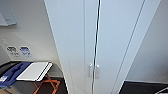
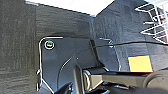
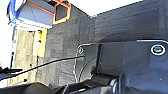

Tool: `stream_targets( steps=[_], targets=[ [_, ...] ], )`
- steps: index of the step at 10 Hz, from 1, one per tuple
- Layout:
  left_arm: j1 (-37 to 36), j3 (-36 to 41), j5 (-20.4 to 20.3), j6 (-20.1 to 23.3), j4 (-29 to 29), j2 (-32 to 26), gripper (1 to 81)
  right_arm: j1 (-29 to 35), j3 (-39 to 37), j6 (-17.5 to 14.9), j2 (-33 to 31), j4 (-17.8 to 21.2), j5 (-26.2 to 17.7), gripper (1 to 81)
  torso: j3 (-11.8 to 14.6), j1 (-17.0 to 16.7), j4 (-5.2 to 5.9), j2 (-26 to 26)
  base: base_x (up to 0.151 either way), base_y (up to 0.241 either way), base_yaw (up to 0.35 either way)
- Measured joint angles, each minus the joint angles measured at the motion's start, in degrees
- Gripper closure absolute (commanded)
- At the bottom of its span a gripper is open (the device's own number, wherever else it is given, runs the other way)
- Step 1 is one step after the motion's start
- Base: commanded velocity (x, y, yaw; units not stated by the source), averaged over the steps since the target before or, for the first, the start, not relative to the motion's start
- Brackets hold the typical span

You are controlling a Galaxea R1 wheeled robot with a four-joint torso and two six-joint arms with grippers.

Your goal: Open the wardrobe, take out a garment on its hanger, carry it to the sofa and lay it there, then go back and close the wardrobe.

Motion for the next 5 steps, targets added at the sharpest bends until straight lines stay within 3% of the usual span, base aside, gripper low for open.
stream_targets(
  steps=[3,5],
  targets=[
    [-8.5,10.8,0.0,0.5,0.6,-10.1,1.0,10.8,11.7,-0.1,-6.7,0.0,-1.0,1.0,0.0,0.0,0.00,0.0,0.000,0.000,0.000],
    [-16.1,15.5,0.0,0.6,1.1,-13.1,1.0,18.2,15.9,-0.1,-8.5,-0.1,-1.7,1.0,-0.1,0.0,0.00,0.0,0.000,0.000,0.000]
  ],
)
